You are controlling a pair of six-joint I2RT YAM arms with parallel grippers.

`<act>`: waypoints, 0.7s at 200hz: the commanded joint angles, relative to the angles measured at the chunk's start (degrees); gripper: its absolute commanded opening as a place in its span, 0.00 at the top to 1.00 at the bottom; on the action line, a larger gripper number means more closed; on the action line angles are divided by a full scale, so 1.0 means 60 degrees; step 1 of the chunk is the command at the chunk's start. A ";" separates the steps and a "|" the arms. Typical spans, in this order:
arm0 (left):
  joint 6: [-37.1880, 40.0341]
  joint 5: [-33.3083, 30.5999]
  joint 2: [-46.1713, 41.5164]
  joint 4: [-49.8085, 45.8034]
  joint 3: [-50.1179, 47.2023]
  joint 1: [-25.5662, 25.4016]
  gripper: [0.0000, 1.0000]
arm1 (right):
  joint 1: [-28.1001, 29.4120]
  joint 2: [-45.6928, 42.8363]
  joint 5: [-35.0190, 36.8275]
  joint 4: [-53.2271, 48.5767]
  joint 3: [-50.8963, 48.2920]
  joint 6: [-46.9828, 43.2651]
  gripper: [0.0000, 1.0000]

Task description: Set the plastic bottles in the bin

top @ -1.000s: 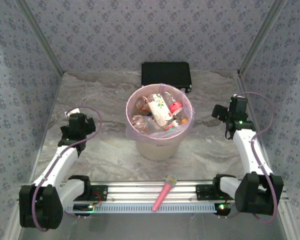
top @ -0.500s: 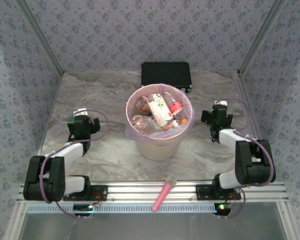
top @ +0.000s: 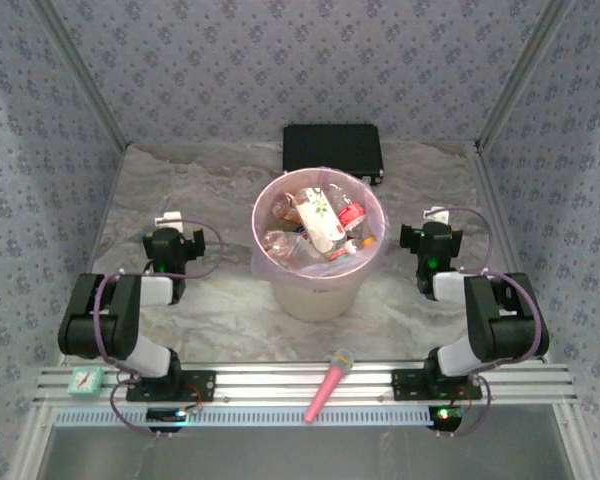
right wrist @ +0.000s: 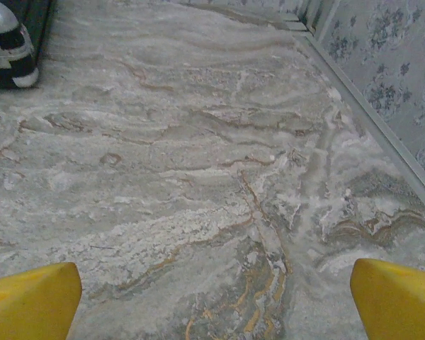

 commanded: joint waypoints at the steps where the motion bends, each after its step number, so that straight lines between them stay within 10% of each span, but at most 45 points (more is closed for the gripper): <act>1: 0.0141 0.0413 0.0394 0.1595 -0.0099 0.0128 0.00 | -0.0082 -0.0104 -0.0276 0.1116 -0.0447 -0.0182 0.01; 140: -0.0070 0.1456 0.0265 0.0581 0.0254 0.0554 0.00 | -0.0605 0.0383 -0.0963 0.1205 -0.0326 0.0047 0.00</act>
